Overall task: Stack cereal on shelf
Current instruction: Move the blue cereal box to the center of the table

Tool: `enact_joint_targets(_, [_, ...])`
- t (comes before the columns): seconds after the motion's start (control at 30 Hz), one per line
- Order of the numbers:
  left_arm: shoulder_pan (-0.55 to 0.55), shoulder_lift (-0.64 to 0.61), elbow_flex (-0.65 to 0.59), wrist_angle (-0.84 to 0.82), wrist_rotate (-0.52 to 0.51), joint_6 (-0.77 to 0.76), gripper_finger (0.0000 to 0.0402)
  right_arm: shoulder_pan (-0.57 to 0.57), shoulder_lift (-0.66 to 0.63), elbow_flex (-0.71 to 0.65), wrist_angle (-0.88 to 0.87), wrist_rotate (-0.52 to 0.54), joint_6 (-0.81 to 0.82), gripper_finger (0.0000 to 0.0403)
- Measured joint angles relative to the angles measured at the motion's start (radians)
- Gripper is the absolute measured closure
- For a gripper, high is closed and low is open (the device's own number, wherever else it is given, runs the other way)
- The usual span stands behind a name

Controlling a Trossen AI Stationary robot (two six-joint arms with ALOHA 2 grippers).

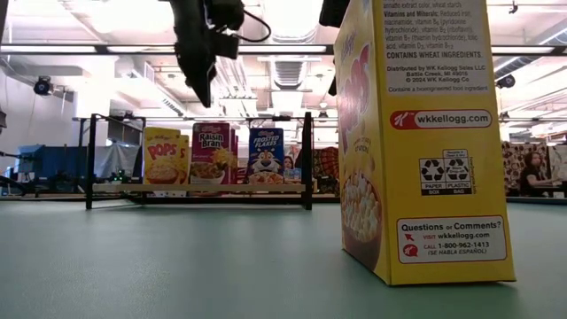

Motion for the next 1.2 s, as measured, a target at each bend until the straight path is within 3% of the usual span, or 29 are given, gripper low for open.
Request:
enact_joint_targets(0.1, [-0.049, -0.020, -0.014, -0.017, 0.092, -0.205, 0.0183, 0.000, 0.000, 0.000, 0.000, 0.000, 0.000, 0.0186])
enact_joint_targets(0.17, [-0.122, -0.041, -0.051, -0.014, 0.101, -0.316, 0.0183, 0.000, 0.000, 0.000, 0.000, 0.000, 0.000, 0.0186])
enact_joint_targets(0.4, [-0.475, -0.137, -0.292, 0.157, -0.128, -0.524, 0.0186, 0.000, 0.000, 0.000, 0.000, 0.000, 0.000, 0.0186])
enact_joint_targets(0.57, [-0.624, -0.233, -0.461, 0.375, -0.178, -0.712, 0.0191, 0.000, 0.000, 0.000, 0.000, 0.000, 0.000, 0.0186])
enact_joint_targets(0.77, [-0.715, -0.322, -0.694, 0.869, -0.239, -0.660, 0.0192, 0.000, 0.000, 0.000, 0.000, 0.000, 0.000, 0.0186])
enact_joint_targets(1.03, [-0.723, -0.315, -0.898, 1.518, -0.322, -0.450, 0.0192, 0.000, 0.000, 0.000, 0.000, 0.000, 0.000, 0.0186])
enact_joint_targets(1.1, [-0.722, -0.299, -0.935, 1.633, -0.352, -0.398, 0.0192, 0.000, 0.000, 0.000, 0.000, 0.000, 0.000, 0.0186])
enact_joint_targets(1.2, [-0.713, -0.292, -0.955, 1.664, -0.354, -0.326, 0.0192, 0.000, 0.000, 0.000, 0.019, 0.000, 0.000, 0.0186])
